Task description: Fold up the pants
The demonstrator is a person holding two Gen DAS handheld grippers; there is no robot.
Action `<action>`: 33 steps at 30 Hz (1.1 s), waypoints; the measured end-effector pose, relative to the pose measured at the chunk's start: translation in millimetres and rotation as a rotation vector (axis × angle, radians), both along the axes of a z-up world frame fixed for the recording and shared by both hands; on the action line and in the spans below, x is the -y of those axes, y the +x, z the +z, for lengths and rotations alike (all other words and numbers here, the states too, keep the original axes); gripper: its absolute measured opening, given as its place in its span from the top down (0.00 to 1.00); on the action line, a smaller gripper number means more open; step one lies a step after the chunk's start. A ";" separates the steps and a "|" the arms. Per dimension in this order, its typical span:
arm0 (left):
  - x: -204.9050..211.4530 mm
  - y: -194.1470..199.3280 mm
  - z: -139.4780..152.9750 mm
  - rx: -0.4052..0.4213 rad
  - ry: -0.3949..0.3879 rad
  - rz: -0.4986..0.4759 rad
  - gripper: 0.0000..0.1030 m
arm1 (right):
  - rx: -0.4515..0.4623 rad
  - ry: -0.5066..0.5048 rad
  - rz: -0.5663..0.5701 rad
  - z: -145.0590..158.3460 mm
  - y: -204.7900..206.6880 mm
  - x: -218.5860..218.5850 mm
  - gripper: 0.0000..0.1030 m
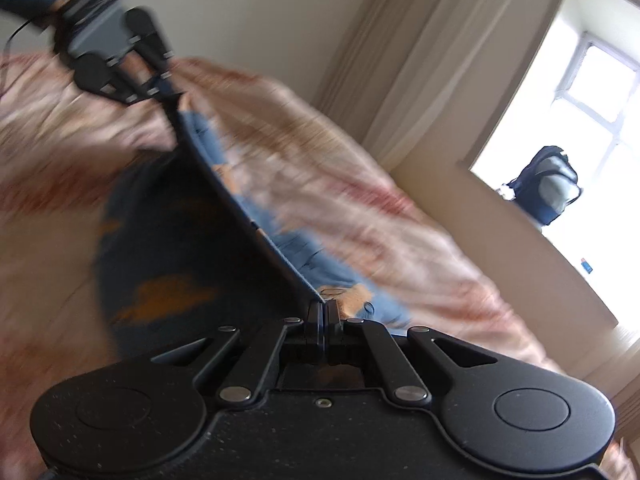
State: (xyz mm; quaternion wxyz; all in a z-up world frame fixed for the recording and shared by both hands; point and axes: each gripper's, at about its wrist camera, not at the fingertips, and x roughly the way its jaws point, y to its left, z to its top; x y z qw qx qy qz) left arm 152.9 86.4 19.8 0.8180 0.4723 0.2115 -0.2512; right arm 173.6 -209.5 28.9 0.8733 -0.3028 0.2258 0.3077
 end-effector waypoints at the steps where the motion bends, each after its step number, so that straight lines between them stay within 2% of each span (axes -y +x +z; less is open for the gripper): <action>1: 1.1 -2.4 -7.6 -0.004 0.020 -0.011 0.99 | -0.020 -0.006 0.003 -11.0 -7.2 -1.3 1.00; 4: 3.4 -5.2 -23.8 -0.025 0.056 -0.021 0.99 | -0.074 -0.021 0.009 -41.8 -17.5 -9.1 1.00; 7: -0.3 -12.4 -34.5 -0.022 0.091 -0.040 0.99 | -0.089 -0.027 0.019 -54.5 -23.3 -14.1 1.00; 12: -7.6 -27.8 -42.9 -0.039 0.103 -0.045 0.99 | -0.096 0.015 0.076 -39.0 -27.2 -3.4 1.00; 18: -12.3 -35.7 -57.0 -0.078 0.137 -0.060 0.99 | -0.127 -0.083 0.201 -37.4 -43.4 -10.6 1.00; 25: -15.2 -36.9 -57.8 -0.124 0.148 -0.051 0.98 | -0.141 -0.096 0.202 -48.1 -44.5 -8.6 1.00; 28: -13.5 -35.1 -56.9 -0.150 0.138 -0.021 0.87 | -0.148 -0.101 0.183 -55.6 -41.9 -8.1 1.00; 29: -12.6 -34.3 -53.9 -0.161 0.120 0.007 0.70 | -0.147 -0.096 0.169 -57.2 -40.9 -7.6 0.99; 30: -12.1 -32.9 -48.8 -0.167 0.087 0.047 0.43 | -0.148 -0.080 0.154 -57.7 -40.5 -6.2 0.94; 31: -12.1 -33.0 -42.5 -0.166 0.039 0.089 0.32 | -0.154 -0.050 0.137 -57.1 -40.8 -2.2 0.89; 32: -12.0 -34.1 -34.5 -0.171 -0.026 0.127 0.18 | -0.163 -0.011 0.111 -55.6 -41.2 2.8 0.75; 33: -10.9 -34.8 -25.7 -0.189 -0.103 0.163 0.10 | -0.161 0.026 0.074 -54.0 -42.2 9.1 0.56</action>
